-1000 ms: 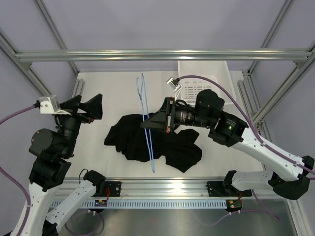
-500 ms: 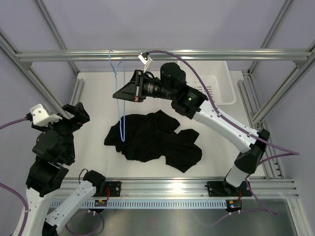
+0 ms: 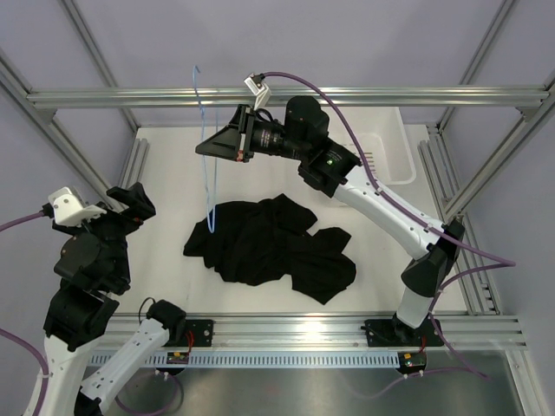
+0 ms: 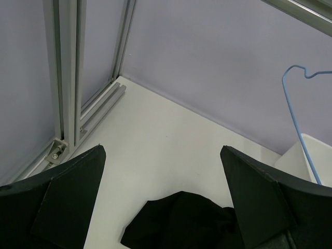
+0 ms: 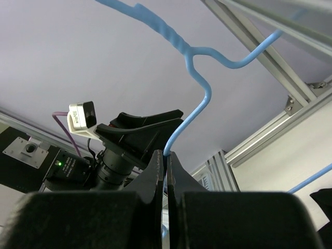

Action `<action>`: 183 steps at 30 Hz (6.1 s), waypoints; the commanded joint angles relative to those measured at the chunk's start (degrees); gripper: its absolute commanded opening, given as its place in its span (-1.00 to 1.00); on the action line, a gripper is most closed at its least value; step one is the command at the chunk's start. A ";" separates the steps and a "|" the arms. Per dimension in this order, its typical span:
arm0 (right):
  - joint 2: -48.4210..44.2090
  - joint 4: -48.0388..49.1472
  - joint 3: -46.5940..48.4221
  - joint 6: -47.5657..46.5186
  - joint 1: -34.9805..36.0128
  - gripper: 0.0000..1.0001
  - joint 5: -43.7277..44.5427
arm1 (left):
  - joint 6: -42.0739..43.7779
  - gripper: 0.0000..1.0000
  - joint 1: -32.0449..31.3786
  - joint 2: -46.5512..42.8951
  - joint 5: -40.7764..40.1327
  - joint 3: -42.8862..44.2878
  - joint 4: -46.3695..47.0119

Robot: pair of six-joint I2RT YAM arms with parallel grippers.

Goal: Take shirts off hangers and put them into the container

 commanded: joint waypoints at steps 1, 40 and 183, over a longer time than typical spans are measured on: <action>0.00 6.85 -1.97 3.64 -1.18 -1.00 -0.65 | 0.72 0.98 -0.11 -0.69 -0.53 0.69 2.28; -0.71 -0.27 -8.83 -7.96 7.26 -1.00 23.07 | -0.07 0.98 -0.11 -2.53 1.40 -1.42 2.01; -40.22 -26.87 -36.76 -18.26 18.25 0.99 58.85 | -2.79 0.98 -0.11 4.24 9.31 3.15 -6.77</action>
